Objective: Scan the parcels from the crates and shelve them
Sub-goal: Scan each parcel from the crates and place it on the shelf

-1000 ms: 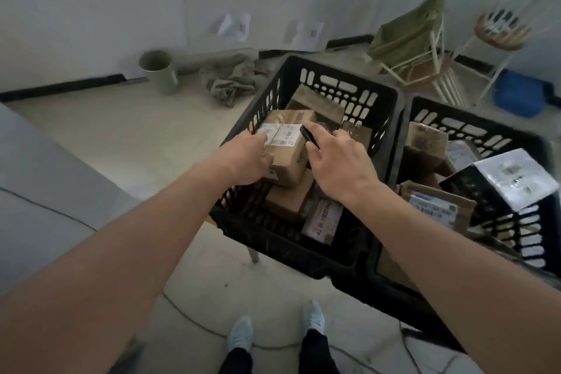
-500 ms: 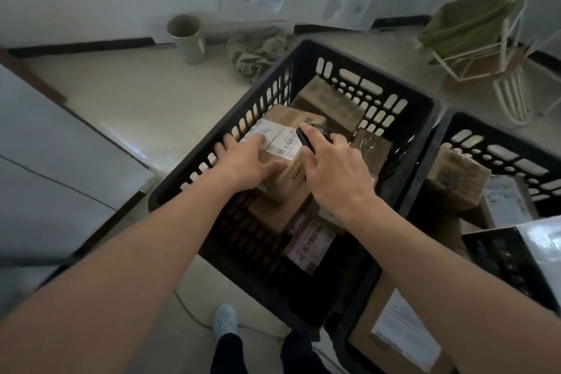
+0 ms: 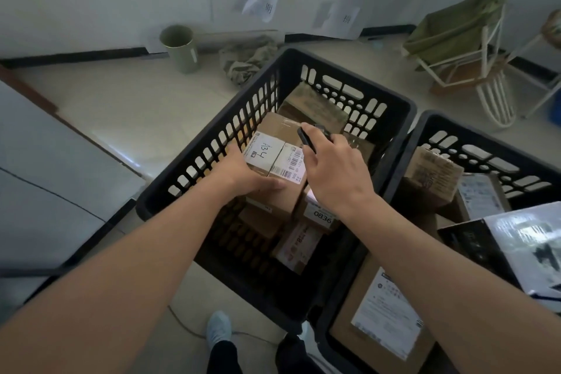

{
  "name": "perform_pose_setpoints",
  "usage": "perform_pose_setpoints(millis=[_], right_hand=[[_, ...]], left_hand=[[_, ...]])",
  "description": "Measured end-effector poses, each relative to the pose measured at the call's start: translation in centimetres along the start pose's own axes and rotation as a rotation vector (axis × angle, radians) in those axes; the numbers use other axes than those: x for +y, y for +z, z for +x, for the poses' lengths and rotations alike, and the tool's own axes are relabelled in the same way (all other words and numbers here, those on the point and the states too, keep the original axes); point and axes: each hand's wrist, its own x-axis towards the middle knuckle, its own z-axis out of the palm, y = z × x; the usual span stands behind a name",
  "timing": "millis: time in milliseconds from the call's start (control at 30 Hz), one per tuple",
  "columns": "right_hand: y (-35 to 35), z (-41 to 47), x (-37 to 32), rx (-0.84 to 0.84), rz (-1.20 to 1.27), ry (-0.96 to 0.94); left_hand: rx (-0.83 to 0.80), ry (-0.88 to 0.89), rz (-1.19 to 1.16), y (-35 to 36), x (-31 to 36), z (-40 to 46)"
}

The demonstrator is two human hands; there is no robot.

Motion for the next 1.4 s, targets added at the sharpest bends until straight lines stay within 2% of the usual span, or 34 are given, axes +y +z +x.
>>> perform_pose_setpoints(millis=[167,267,400,567,800,1133,1400], right_hand=[[0.3,-0.9,0.8,0.015,0.017,-0.004],[0.3,-1.4,1.3,0.025,0.023,-0.005],[0.2,-2.1,1.8,0.039,0.046,-0.016],[0.1,-2.6,2.1,0.033,0.119,-0.016],[-1.4,-3.7,2.2,-0.002,0.173,-0.064],[-5.7,-5.3,0.0,-0.023,-0.012,-0.247],[-11.0,-6.7,-2.9,-0.051,-0.171,-0.390]], left_hand=[[-0.096,-0.009,-0.154,-0.3,-0.4,0.1],[-0.165,0.087,-0.197,-0.3,-1.3,-0.2],[-0.121,0.203,-0.061,-0.6,-2.4,-0.7],[-0.094,0.283,-0.075,-1.1,-2.3,-1.5],[-0.147,0.410,-0.018,-2.8,-1.5,-3.7],[0.080,0.712,0.146,-7.9,1.1,-8.1],[0.374,0.841,0.255,-13.6,2.0,-11.7]])
